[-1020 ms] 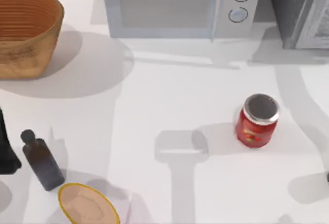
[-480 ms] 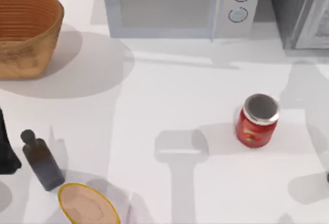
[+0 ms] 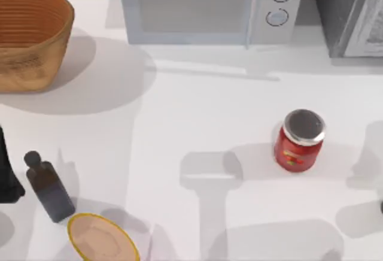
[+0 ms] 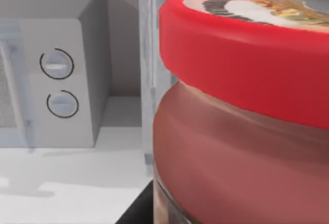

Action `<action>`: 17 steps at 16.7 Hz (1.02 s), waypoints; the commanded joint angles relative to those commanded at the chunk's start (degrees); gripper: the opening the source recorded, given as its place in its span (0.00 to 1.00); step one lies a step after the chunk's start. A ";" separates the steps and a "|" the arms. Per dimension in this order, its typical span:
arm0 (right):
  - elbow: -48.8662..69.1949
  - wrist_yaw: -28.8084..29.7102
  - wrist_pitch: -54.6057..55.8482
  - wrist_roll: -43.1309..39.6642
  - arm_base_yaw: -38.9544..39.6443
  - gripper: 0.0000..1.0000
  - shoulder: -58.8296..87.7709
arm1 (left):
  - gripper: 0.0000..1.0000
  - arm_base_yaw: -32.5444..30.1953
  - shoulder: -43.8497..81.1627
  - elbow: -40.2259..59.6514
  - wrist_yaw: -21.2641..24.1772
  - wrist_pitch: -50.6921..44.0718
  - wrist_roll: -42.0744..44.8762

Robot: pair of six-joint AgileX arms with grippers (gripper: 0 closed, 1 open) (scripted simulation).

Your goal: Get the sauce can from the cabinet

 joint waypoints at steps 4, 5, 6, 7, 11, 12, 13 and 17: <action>-10.38 -3.20 5.23 -0.14 -2.99 0.00 -8.97 | 1.00 0.00 0.00 0.00 0.00 0.00 0.00; -11.45 -3.56 5.82 -0.16 -3.33 0.00 -9.99 | 1.00 0.00 0.00 0.00 0.00 0.00 0.00; -11.91 -3.72 6.08 -0.17 -3.47 0.00 -10.43 | 1.00 0.00 0.00 0.00 0.00 0.00 0.00; -11.91 -3.72 6.08 -0.17 -3.47 0.00 -10.43 | 1.00 0.00 0.00 0.00 0.00 0.00 0.00; -11.93 -3.66 5.94 -0.06 -3.30 0.00 -10.15 | 1.00 0.00 0.00 0.00 0.00 0.00 0.00; -11.72 -3.60 6.41 -0.06 -3.09 0.00 -9.59 | 1.00 0.00 0.00 0.00 0.00 0.00 0.00; -11.33 -3.48 7.31 -0.07 -2.67 0.00 -8.45 | 1.00 0.00 0.00 0.00 0.00 0.00 0.00; -8.48 -3.02 15.02 -0.11 1.42 0.00 2.08 | 1.00 0.00 0.00 0.00 0.00 0.00 0.00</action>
